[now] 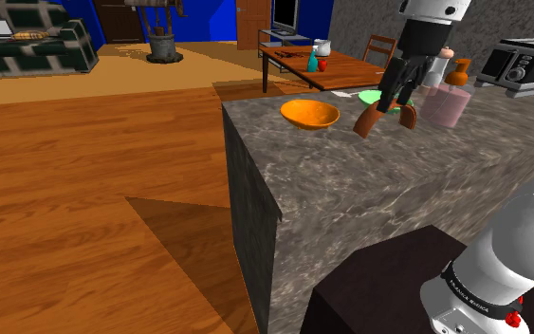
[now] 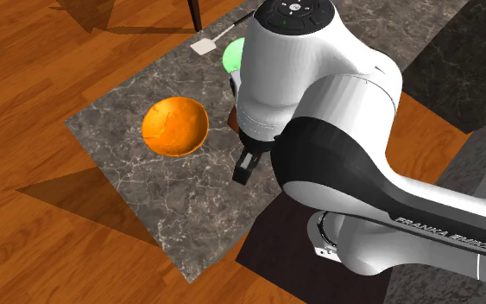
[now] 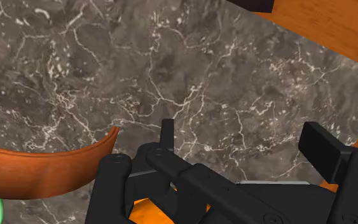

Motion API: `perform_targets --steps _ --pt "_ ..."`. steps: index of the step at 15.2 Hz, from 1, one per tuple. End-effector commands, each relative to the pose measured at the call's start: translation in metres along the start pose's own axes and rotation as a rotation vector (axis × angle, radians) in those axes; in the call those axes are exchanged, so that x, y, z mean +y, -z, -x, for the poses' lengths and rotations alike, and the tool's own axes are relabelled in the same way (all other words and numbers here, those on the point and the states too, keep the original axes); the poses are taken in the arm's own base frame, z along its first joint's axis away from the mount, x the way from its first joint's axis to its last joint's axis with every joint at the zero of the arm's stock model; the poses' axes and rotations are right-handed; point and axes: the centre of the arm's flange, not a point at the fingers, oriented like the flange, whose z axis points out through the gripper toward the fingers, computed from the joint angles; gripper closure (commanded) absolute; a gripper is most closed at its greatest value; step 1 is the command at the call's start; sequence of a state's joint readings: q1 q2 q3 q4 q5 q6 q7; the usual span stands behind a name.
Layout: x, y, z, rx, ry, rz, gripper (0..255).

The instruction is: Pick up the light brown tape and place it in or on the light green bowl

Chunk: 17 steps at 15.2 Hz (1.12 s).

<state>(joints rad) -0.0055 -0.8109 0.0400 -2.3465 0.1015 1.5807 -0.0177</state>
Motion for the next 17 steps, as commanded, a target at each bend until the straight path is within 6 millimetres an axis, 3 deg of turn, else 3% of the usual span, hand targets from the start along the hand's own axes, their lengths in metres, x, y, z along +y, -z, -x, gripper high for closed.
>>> perform_targets --steps 1,5,9,17 --pt "0.0 0.0 0.0 0.0 0.0 0.0 0" --pt "0.051 -0.003 -0.001 -0.018 0.243 0.01 0" --pt "0.1 -0.005 -0.015 -0.036 0.485 0.02 0" --pt "0.181 -0.01 -0.075 -0.072 0.971 0.041 0"
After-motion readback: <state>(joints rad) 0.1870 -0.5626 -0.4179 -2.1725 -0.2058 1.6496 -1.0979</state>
